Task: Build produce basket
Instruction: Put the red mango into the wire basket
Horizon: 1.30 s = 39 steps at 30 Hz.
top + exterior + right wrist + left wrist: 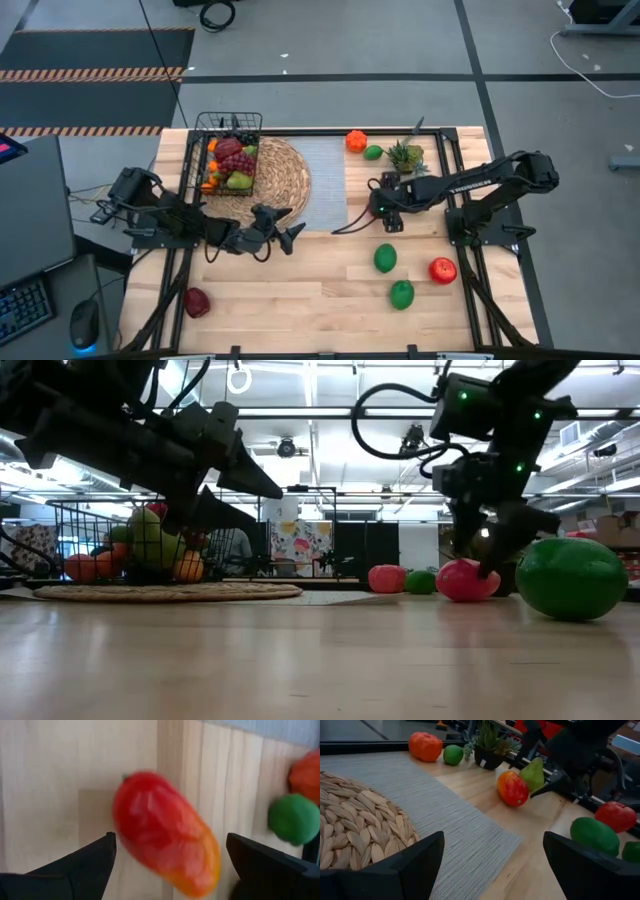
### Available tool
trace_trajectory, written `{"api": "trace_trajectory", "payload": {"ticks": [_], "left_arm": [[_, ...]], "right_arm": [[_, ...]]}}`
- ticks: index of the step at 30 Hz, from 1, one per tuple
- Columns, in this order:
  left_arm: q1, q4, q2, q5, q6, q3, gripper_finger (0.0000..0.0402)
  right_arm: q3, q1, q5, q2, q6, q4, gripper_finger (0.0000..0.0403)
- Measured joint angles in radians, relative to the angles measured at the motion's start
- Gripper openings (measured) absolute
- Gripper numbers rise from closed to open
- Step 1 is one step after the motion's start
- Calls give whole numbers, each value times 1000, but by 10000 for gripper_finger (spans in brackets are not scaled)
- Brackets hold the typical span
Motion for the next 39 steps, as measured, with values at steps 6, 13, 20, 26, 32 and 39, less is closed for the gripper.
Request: {"api": "trace_trajectory", "payload": {"ticks": [6, 13, 20, 26, 32, 39], "left_arm": [[0, -5, 0, 0, 1, 0, 346], [0, -7, 0, 0, 2, 0, 346], [0, -8, 0, 0, 4, 0, 346], [0, -10, 0, 0, 4, 0, 346], [0, -10, 0, 0, 19, 0, 346], [0, -9, 0, 0, 19, 0, 346]], "right_arm": [[-58, -3, 1, 0, -43, 161, 382], [-121, -37, -18, 0, -81, 211, 382], [-183, -99, -14, -2, -75, 252, 382], [-190, -111, -15, -1, -47, 293, 376], [-191, -110, -19, 0, 40, 305, 331], [-190, -101, -69, 0, 142, 336, 273]]}}
